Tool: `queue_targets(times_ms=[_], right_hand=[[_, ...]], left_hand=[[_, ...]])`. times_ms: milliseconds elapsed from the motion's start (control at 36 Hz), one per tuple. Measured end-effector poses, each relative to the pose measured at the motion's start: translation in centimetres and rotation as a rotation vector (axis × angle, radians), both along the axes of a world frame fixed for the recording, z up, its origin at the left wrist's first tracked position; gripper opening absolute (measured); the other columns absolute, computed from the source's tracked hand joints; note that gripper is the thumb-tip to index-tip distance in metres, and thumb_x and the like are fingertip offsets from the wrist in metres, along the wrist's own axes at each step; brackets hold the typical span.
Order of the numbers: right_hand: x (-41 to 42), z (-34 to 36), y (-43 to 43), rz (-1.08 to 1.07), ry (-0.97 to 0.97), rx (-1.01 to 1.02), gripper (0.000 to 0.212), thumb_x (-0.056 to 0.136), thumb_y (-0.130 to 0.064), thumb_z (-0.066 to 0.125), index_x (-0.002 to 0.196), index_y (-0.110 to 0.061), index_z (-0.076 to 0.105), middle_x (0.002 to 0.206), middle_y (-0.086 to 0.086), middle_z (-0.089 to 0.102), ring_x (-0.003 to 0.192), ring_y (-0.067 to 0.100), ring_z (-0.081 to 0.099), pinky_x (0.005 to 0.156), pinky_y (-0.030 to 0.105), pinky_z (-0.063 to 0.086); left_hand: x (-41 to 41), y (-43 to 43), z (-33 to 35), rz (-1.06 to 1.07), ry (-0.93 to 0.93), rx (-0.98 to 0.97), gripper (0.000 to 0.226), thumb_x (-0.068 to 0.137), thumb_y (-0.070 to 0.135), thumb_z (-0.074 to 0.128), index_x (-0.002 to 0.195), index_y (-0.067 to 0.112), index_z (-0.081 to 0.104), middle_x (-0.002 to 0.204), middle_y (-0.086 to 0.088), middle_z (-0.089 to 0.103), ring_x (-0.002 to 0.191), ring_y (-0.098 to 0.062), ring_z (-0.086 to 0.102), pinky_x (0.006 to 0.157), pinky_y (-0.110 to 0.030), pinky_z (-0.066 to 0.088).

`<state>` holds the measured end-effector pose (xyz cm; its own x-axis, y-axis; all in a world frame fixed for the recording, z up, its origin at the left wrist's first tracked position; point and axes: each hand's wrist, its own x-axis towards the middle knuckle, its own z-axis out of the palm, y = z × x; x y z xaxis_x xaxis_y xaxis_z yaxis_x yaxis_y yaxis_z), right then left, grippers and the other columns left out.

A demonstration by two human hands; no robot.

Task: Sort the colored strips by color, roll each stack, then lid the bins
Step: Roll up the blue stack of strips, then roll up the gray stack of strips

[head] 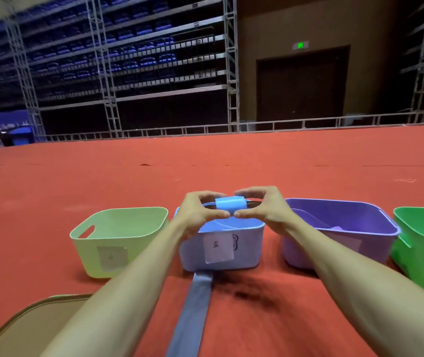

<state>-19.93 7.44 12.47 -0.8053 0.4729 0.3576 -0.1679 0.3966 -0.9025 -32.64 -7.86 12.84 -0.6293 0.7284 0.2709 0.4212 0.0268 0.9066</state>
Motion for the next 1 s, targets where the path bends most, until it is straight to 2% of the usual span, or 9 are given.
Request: queue_targets(times_ms=[83,250,444,556,667,750,806,889,1000], right_hand=[[-2.9,-0.2,1.5,0.018,-0.05,0.036,0.052,0.061,0.005,0.084,0.109,-0.007,0.068,0.097,0.008,0.073,0.09,0.017,0.071,0.081,0.029,0.057],[-7.9,-1.5,3.8,0.01,-0.105,0.082,0.048,0.059,0.003,0.086,0.104,-0.003,0.07,0.093,0.01,0.074,0.082,0.019,0.071,0.073,0.028,0.055],[-11.6,-3.2,5.6,-0.006,-0.176,0.127,0.042,0.052,-0.003,0.089,0.091,-0.004,0.073,0.089,0.014,0.074,0.074,0.017,0.066,0.081,0.042,0.055],[-12.3,-4.2,5.9,-0.014,-0.283,0.236,0.041,0.045,-0.02,0.092,0.081,-0.013,0.075,0.08,0.006,0.073,0.068,0.014,0.062,0.077,0.043,0.054],[-12.3,-4.6,5.9,-0.07,-0.363,0.318,0.055,0.029,-0.045,0.086,0.077,-0.021,0.075,0.072,-0.005,0.073,0.071,0.012,0.068,0.078,0.041,0.056],[-12.0,-4.5,5.6,-0.075,-0.379,0.362,0.056,0.037,-0.041,0.091,0.086,-0.021,0.074,0.083,-0.006,0.074,0.081,0.009,0.07,0.082,0.038,0.056],[-11.6,-4.3,5.2,-0.081,-0.379,0.376,0.06,0.043,-0.04,0.092,0.095,-0.018,0.074,0.093,-0.005,0.074,0.087,0.006,0.069,0.085,0.035,0.055],[-10.9,-3.9,4.7,-0.115,-0.338,0.337,0.054,0.051,-0.038,0.092,0.096,-0.014,0.074,0.093,-0.004,0.074,0.089,0.007,0.068,0.084,0.031,0.055],[-9.4,-2.9,3.4,-0.13,-0.274,0.253,0.045,0.055,-0.035,0.091,0.091,-0.013,0.075,0.085,-0.005,0.074,0.084,0.008,0.069,0.076,0.031,0.056]], left_hand=[[-2.4,1.2,-0.2,-0.008,-0.036,0.001,0.037,0.066,-0.004,0.081,0.095,0.017,0.071,0.099,-0.006,0.074,0.091,-0.02,0.07,0.088,-0.036,0.055],[-6.8,3.3,-1.5,0.015,-0.052,-0.053,0.037,0.066,-0.004,0.081,0.098,0.012,0.071,0.096,-0.007,0.073,0.083,-0.017,0.067,0.089,-0.042,0.052],[-10.0,5.1,-2.9,0.0,-0.104,-0.113,0.033,0.068,-0.011,0.077,0.093,0.007,0.068,0.086,-0.011,0.068,0.083,-0.02,0.064,0.091,-0.039,0.052],[-10.8,5.4,-3.9,-0.007,-0.066,-0.23,0.038,0.064,-0.001,0.084,0.098,0.008,0.071,0.092,-0.013,0.067,0.08,-0.02,0.062,0.089,-0.038,0.053],[-11.1,5.5,-4.8,-0.014,-0.002,-0.308,0.036,0.064,0.013,0.087,0.097,0.016,0.072,0.097,-0.009,0.07,0.082,-0.019,0.059,0.086,-0.038,0.05],[-11.0,5.3,-4.7,0.003,0.067,-0.338,0.055,0.067,0.018,0.086,0.118,0.013,0.066,0.12,-0.003,0.064,0.109,-0.014,0.057,0.095,-0.029,0.046],[-10.7,5.1,-4.7,0.025,0.095,-0.324,0.061,0.066,0.02,0.087,0.122,0.013,0.063,0.127,-0.001,0.061,0.118,-0.014,0.054,0.1,-0.029,0.043],[-10.0,4.6,-4.3,0.064,0.113,-0.297,0.057,0.064,0.023,0.088,0.116,0.017,0.065,0.121,0.001,0.065,0.115,-0.016,0.058,0.1,-0.034,0.046],[-8.5,3.5,-3.4,0.095,0.136,-0.248,0.046,0.067,0.022,0.086,0.108,0.019,0.067,0.109,0.007,0.066,0.106,-0.013,0.061,0.093,-0.032,0.049]])
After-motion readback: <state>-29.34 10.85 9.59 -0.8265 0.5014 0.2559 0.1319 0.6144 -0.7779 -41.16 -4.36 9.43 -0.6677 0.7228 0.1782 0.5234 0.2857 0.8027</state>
